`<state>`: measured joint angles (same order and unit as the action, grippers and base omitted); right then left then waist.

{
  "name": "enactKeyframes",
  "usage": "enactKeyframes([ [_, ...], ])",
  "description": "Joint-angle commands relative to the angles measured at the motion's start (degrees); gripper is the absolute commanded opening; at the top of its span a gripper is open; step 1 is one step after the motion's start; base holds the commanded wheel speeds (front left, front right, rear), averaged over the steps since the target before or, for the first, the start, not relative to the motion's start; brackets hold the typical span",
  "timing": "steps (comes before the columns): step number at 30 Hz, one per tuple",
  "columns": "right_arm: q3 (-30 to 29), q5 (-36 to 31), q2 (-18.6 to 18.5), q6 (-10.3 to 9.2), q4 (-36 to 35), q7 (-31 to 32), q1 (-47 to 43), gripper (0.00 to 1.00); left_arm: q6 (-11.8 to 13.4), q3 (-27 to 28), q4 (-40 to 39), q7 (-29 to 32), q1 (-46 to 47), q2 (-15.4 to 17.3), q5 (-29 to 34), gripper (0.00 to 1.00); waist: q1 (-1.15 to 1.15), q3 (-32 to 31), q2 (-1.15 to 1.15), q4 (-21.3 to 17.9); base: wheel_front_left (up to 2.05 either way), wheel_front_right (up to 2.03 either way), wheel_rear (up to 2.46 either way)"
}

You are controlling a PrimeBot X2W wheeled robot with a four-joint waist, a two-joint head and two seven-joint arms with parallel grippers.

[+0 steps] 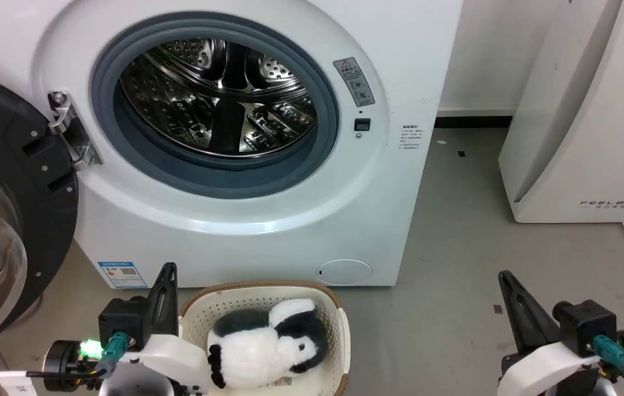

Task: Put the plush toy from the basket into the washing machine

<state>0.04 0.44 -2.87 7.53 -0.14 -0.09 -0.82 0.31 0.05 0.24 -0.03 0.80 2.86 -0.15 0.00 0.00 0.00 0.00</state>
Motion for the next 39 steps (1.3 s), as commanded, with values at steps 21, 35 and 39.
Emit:
enactKeyframes([
  [21,-0.06,0.14,0.0,0.01,0.0,-0.08,-0.01,1.0,0.09,0.0,0.07,-0.08,0.03,0.0,-0.06,1.0,0.0,0.02,0.0,0.0,0.0,0.0,0.0],
  [35,-0.93,3.11,0.0,0.0,-0.8,-1.75,0.17,1.0,1.09,-0.85,1.49,-1.75,1.1,0.0,-0.55,1.0,0.0,0.7,0.0,-0.02,0.0,0.0,0.0],
  [39,-1.03,3.81,0.0,0.0,-1.03,-2.22,0.37,1.0,1.13,-1.34,2.76,-2.23,1.98,0.0,-0.38,1.0,0.0,1.29,0.0,-0.04,0.0,0.0,0.0],
])
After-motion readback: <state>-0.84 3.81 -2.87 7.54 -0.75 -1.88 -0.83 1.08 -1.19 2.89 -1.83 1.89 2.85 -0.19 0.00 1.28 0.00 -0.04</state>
